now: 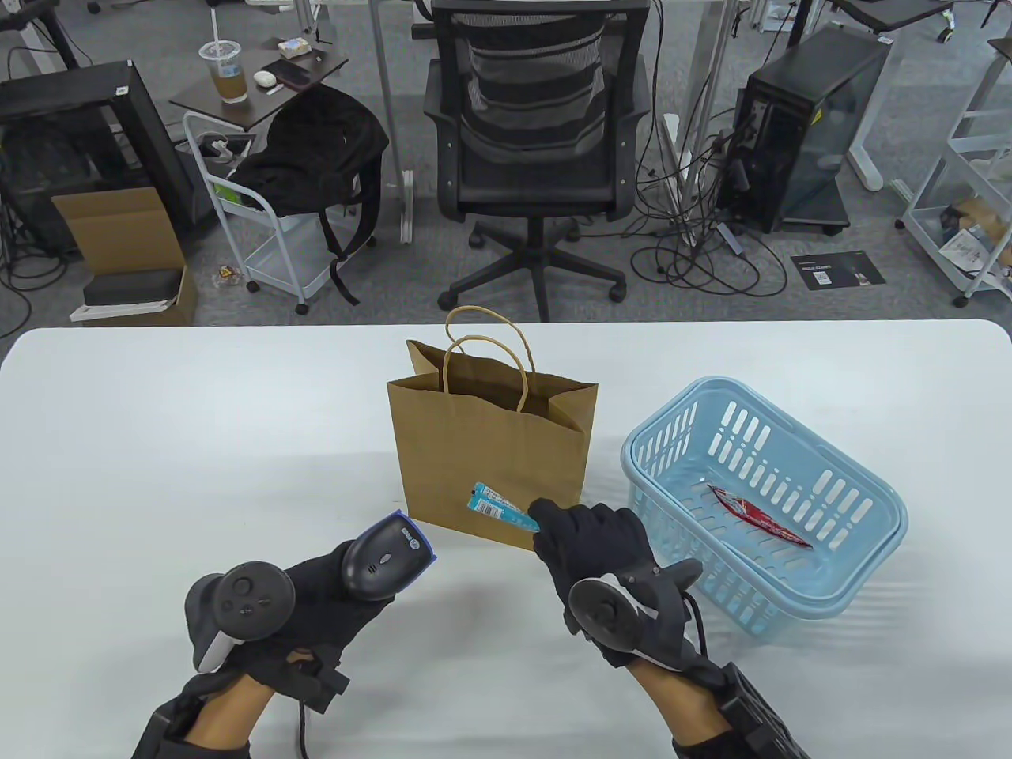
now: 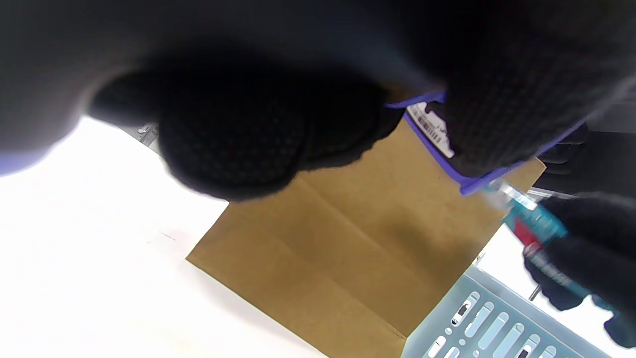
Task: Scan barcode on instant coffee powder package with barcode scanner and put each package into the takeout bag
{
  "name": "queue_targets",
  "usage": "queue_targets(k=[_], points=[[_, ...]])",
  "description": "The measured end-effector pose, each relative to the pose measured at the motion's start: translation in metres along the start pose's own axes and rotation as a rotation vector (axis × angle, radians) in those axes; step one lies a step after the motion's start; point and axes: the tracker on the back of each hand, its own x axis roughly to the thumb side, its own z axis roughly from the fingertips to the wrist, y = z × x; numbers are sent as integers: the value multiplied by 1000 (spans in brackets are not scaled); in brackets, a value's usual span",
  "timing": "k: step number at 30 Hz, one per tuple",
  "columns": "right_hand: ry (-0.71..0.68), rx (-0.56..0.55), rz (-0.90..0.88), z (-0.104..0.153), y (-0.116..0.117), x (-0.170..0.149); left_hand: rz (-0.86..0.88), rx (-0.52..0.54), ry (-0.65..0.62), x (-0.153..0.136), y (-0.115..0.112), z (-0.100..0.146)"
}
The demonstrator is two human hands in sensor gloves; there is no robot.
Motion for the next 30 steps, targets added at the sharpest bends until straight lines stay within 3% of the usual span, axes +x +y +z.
queue_targets(k=[4,13,30], points=[[-77,94,84,14,21,-4,6,6,-10,1,1,0],[-79,169,51,23,28,1,-39,-83,-90,12,-10,1],[-130,149,38,27,25,11,-109,-162,-124,19,-26,1]])
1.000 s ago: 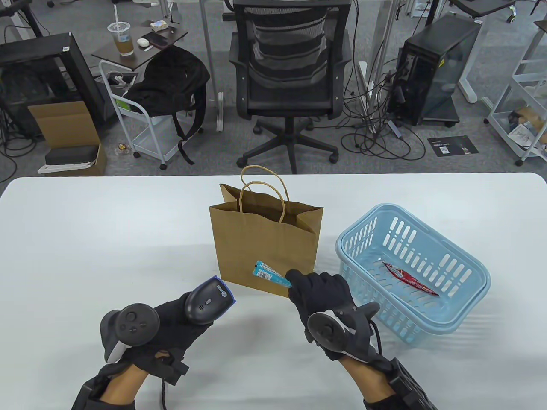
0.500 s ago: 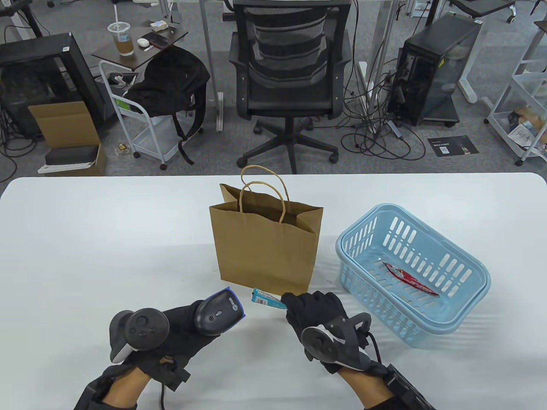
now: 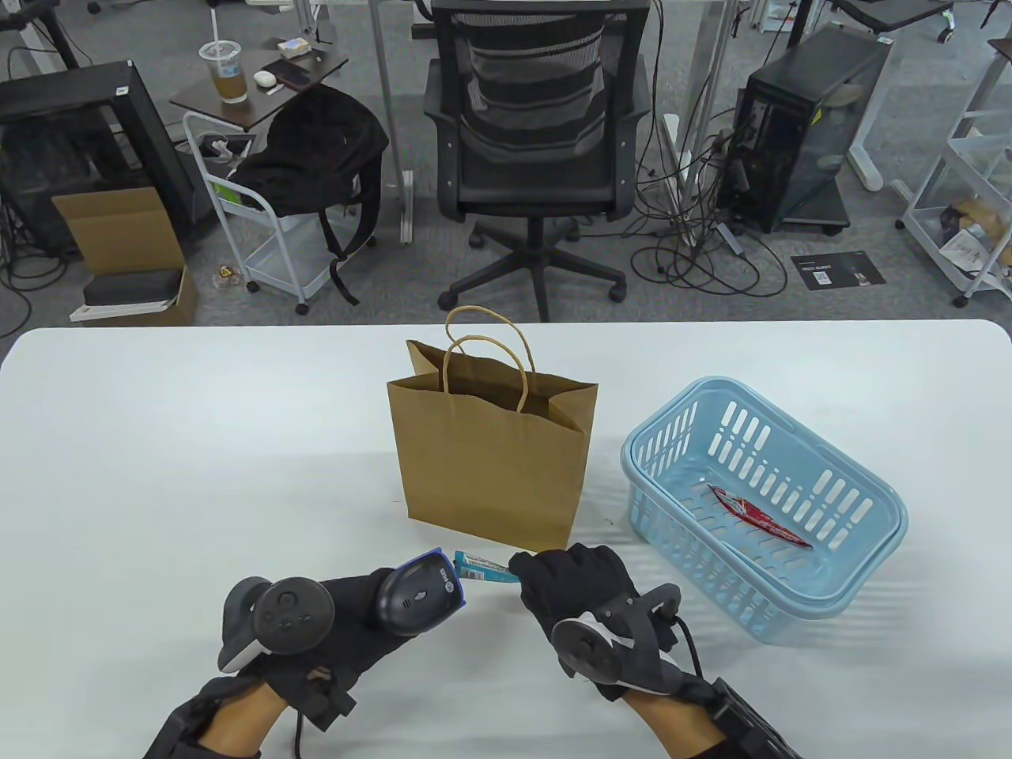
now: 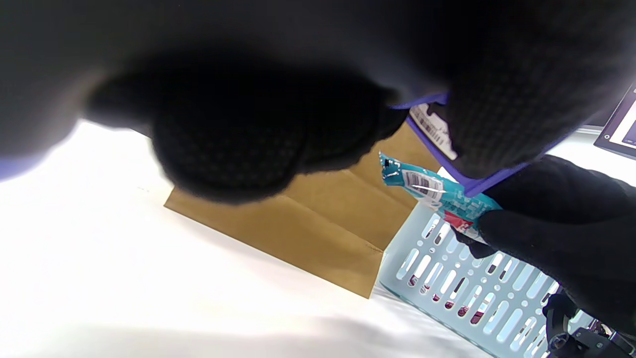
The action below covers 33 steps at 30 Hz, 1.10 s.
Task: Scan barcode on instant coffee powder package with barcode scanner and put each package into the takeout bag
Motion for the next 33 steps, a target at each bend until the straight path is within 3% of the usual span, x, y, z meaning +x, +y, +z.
queue_targets(k=[33], points=[[7,-2,-14,1,-1,1,-15,-31,7,1,-1,-1]])
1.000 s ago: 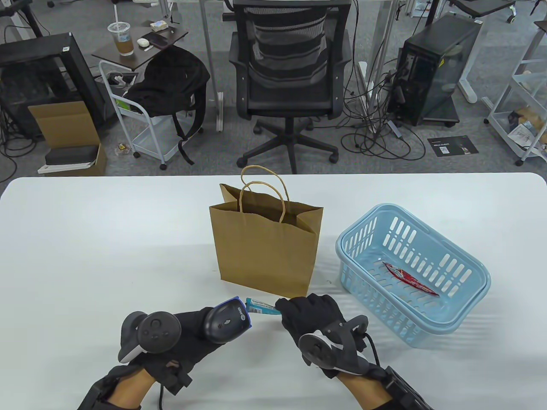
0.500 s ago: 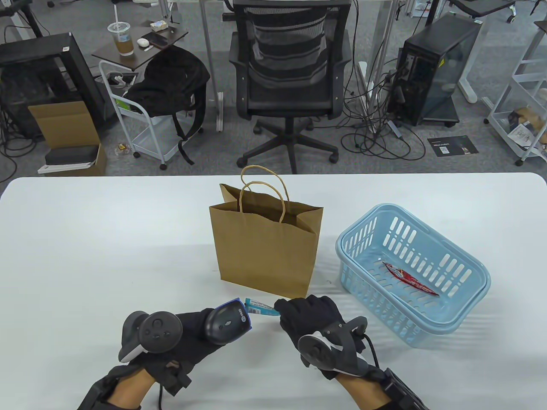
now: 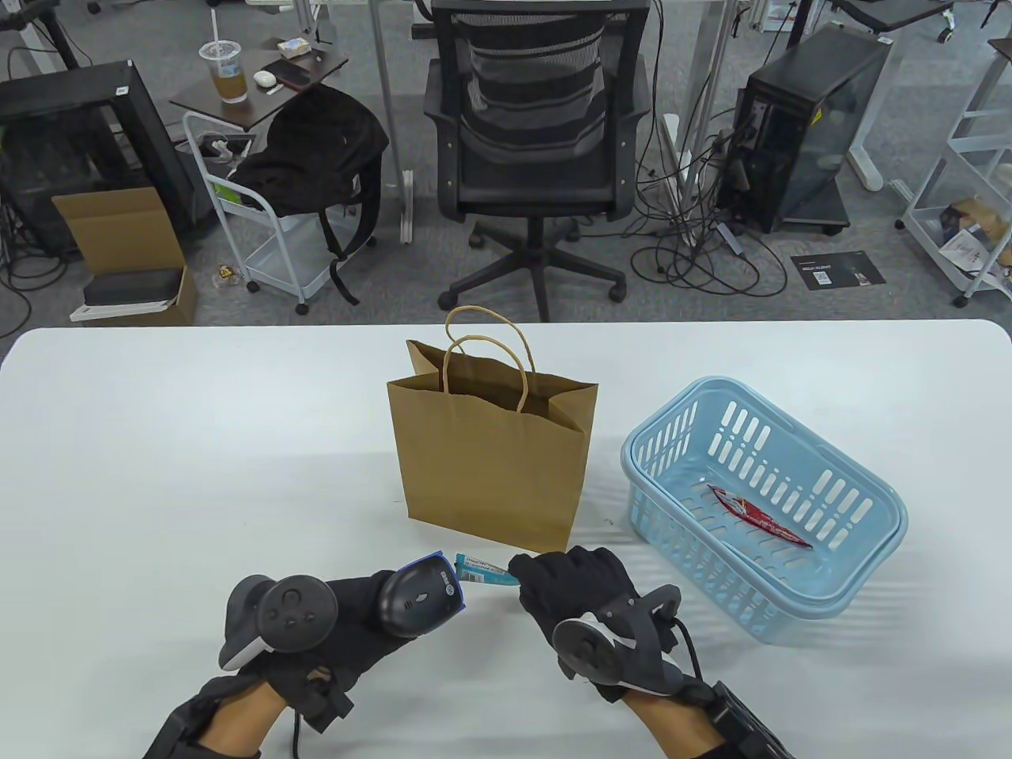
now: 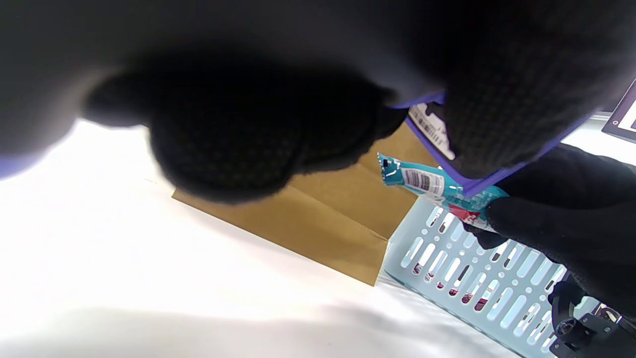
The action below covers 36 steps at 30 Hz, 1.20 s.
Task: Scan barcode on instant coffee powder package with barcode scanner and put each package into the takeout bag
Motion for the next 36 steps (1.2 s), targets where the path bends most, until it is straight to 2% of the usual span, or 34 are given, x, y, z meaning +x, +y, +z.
queue_targets(k=[25,32,36], points=[[-25,3,-29,0,0,1,1,-13,8,0,0,-1],[-9,27,2,0,1,1,8,45,28,-3,4,0],[-8,23,-11,0,1,0,58,116,96,-14,15,2]])
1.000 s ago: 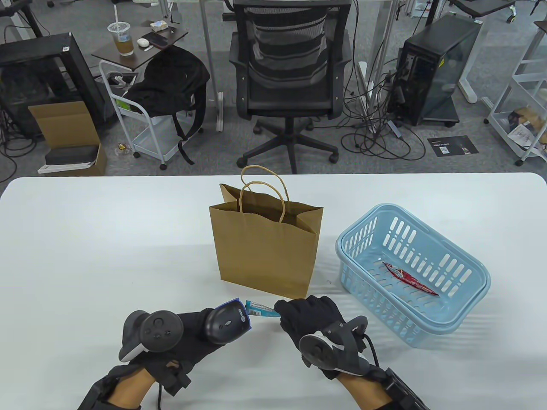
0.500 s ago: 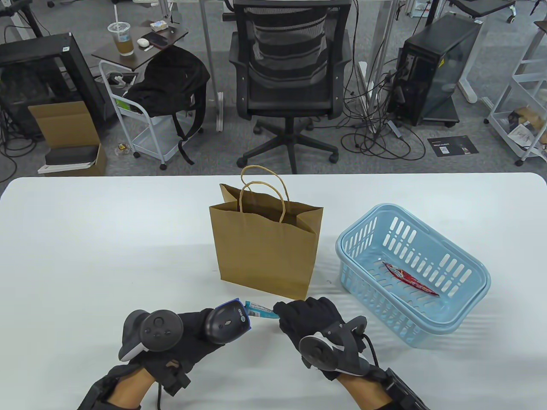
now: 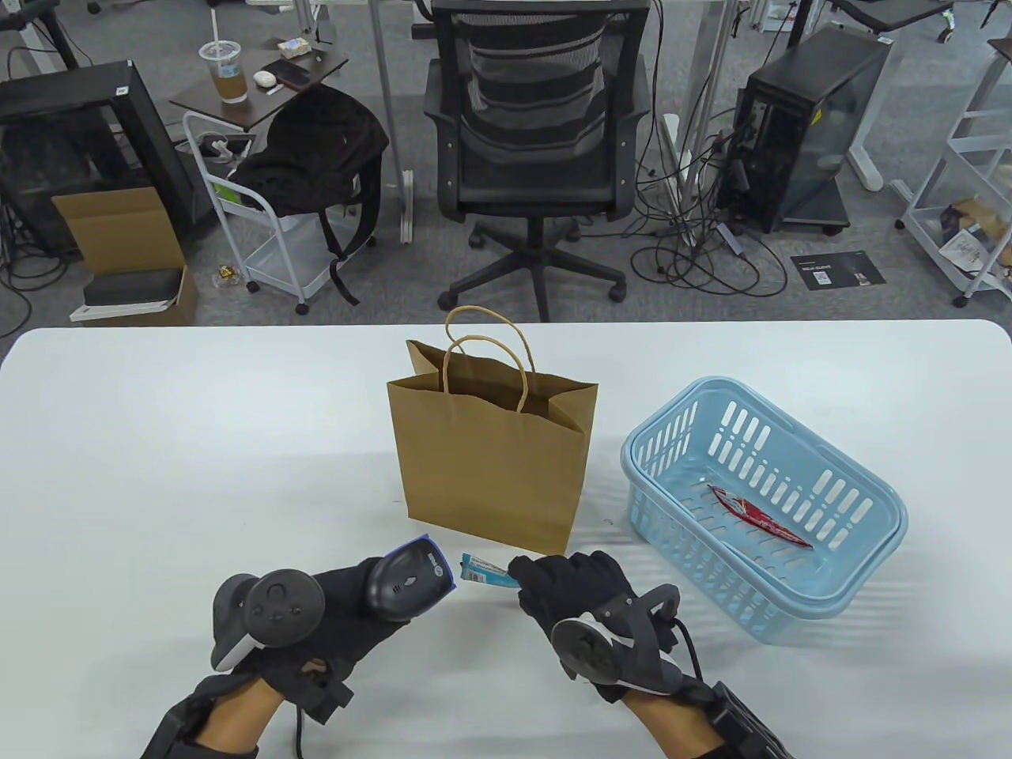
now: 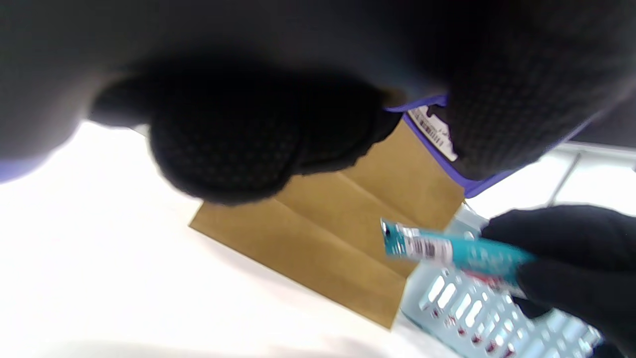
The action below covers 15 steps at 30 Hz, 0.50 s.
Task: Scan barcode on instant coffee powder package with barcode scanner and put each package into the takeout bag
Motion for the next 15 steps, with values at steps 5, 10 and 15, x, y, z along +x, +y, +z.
queue_targets(k=[5,10,15], points=[[-3,-8,-49,-1,-2,-3,126,69,110,-20,11,0],[35,-118,-87,-11,-34,-3,196,101,180,-36,18,2],[142,-126,-145,-26,-85,5,231,116,191,-39,22,1]])
